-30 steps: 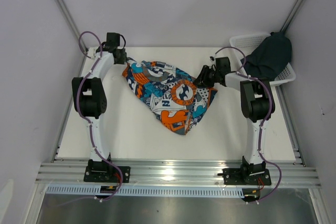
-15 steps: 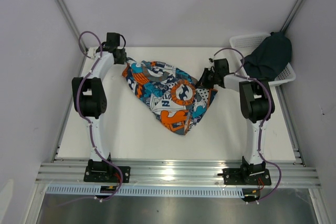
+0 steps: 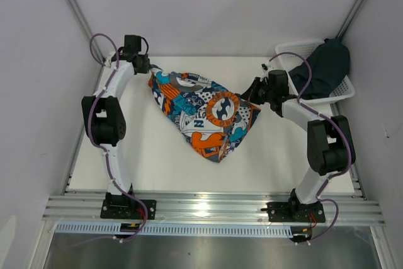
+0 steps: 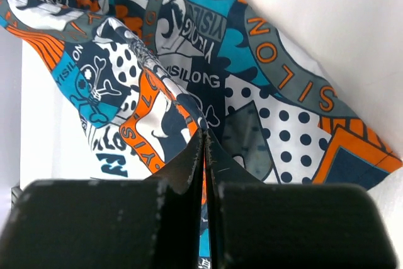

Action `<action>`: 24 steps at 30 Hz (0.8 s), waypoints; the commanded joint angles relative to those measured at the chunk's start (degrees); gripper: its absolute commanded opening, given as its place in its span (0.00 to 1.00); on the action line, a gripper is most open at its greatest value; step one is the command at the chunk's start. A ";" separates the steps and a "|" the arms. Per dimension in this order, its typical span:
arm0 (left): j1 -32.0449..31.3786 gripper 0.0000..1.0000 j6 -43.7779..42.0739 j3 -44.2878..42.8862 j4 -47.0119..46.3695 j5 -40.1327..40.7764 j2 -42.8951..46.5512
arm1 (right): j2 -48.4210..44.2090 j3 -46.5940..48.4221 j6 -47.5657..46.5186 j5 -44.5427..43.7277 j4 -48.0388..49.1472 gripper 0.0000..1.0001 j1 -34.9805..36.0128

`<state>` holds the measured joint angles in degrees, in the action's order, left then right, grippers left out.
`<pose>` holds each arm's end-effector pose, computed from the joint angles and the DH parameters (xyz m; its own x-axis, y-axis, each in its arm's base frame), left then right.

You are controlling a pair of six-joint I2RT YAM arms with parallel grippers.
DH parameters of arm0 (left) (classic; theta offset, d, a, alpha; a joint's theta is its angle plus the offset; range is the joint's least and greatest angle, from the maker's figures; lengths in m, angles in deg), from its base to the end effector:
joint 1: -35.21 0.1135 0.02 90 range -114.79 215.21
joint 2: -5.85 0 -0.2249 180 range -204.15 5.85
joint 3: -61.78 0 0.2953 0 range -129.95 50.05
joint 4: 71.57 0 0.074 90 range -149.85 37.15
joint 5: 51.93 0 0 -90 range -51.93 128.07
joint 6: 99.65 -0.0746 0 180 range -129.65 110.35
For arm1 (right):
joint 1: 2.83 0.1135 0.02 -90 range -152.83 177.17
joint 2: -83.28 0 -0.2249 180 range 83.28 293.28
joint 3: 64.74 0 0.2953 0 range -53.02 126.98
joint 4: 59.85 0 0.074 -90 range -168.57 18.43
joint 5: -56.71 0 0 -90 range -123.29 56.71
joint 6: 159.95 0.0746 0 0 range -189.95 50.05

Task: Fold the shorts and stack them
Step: Fold the shorts

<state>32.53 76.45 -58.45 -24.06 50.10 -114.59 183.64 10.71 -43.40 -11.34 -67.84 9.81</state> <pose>0.5283 -0.0092 0.1976 0.0438 -0.9789 -0.1996 -0.7438 0.1014 -0.6607 0.4315 0.1254 0.1326 -0.7017 0.2675 -0.6603 -0.2186 0.8013 0.5569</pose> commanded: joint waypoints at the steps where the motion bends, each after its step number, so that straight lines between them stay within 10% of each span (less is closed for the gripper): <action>1: -1.36 0.00 -1.03 -0.04 -0.37 1.06 4.60 | -3.06 -1.40 0.79 -2.62 1.89 0.00 -0.69; 12: -1.72 0.00 -0.41 -1.88 1.03 2.29 6.19 | -25.27 -13.89 1.67 -11.66 3.05 0.00 1.51; 24: -5.23 0.00 1.96 -6.26 -2.39 3.53 -0.04 | -23.72 -11.25 3.33 -15.10 -2.67 0.00 -2.97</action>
<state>27.74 77.04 -60.25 -23.47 52.05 -112.67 158.07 -3.00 -41.11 -24.39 -69.81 8.63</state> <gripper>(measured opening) 0.036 0.003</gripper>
